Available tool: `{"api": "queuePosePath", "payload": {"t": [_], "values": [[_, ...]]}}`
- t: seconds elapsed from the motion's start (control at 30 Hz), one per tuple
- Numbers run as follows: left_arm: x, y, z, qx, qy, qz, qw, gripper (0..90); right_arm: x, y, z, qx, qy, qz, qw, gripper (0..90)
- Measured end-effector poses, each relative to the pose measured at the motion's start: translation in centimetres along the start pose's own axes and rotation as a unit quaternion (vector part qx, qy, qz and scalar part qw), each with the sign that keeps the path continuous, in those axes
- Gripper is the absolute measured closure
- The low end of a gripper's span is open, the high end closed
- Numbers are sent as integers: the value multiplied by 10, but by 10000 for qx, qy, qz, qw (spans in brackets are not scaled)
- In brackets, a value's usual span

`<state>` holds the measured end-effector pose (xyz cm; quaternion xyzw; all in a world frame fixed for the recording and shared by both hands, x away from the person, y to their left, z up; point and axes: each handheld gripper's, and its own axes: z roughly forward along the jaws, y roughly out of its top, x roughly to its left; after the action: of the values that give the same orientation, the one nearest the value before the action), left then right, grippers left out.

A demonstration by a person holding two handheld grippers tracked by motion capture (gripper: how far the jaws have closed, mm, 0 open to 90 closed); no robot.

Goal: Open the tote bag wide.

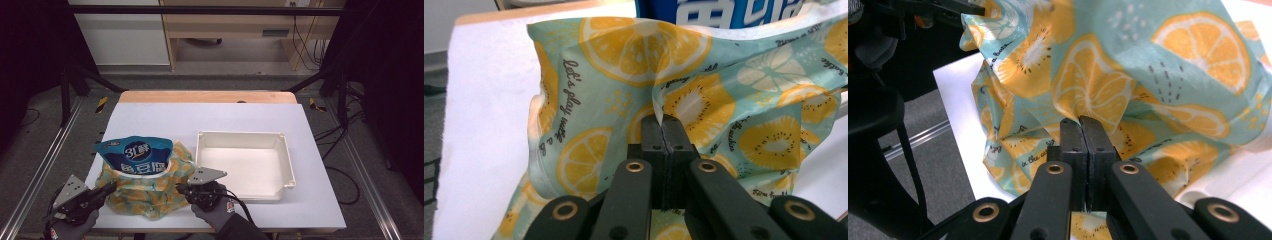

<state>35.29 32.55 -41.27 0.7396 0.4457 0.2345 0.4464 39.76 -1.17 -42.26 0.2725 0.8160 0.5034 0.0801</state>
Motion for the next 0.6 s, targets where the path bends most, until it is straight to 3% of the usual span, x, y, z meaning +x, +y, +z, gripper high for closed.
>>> {"api": "queuePosePath", "payload": {"t": [0.37, 0.6], "values": [[2, -11, 10, 224, -6, 58, 9997, 899, 4, -13, 10, 184, -27, -22, 9998, 891], [7, -19, 16, 528, -30, 102, 9985, 898, 7, -19, 16, 316, -8, -30, 9995, 890]]}}
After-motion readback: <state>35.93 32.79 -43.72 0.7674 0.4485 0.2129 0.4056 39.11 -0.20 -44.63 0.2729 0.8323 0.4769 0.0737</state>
